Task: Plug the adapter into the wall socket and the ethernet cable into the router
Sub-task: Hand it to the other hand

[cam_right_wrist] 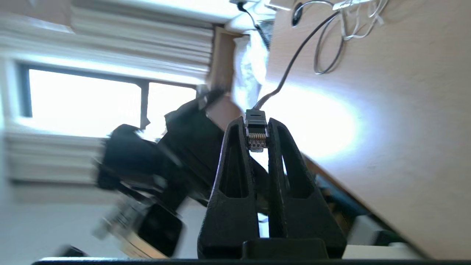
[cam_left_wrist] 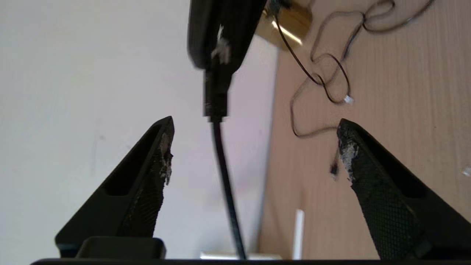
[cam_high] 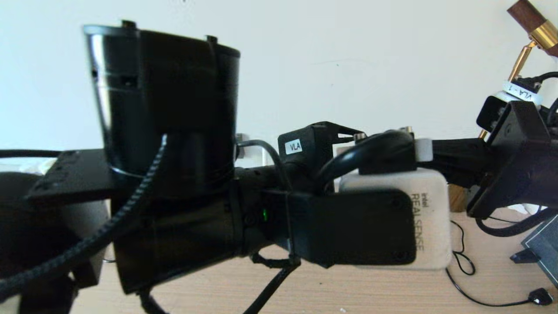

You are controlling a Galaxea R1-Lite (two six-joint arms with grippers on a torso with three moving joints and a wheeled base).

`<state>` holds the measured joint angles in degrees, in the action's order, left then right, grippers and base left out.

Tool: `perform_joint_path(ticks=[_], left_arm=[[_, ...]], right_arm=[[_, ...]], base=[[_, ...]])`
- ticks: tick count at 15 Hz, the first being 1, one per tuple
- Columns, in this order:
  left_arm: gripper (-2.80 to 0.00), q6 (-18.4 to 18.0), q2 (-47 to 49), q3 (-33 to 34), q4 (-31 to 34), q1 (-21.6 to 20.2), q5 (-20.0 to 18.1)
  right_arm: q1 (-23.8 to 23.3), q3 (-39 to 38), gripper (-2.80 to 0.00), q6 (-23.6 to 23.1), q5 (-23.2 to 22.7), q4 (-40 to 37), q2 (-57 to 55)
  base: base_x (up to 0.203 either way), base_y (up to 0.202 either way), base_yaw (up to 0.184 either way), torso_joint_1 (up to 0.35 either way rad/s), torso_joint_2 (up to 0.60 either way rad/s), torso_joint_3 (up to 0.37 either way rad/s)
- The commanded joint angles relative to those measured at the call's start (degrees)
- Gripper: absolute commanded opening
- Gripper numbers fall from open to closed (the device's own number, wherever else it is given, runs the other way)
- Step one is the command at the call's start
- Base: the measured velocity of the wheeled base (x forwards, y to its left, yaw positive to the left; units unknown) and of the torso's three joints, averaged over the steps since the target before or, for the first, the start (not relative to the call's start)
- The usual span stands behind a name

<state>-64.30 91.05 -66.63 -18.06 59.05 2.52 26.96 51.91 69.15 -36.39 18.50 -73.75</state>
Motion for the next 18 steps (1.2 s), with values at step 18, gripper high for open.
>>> perform_joint_path(ticks=[18], left_arm=[[0.00,-12.1,1.6,10.3,-27.9,-6.8,-19.3]], right_arm=[[-4.9,4.2,-2.80,18.4,-17.8,-0.7,-3.5]], base=[[0.000,0.000,0.000,0.000,0.00,0.000]])
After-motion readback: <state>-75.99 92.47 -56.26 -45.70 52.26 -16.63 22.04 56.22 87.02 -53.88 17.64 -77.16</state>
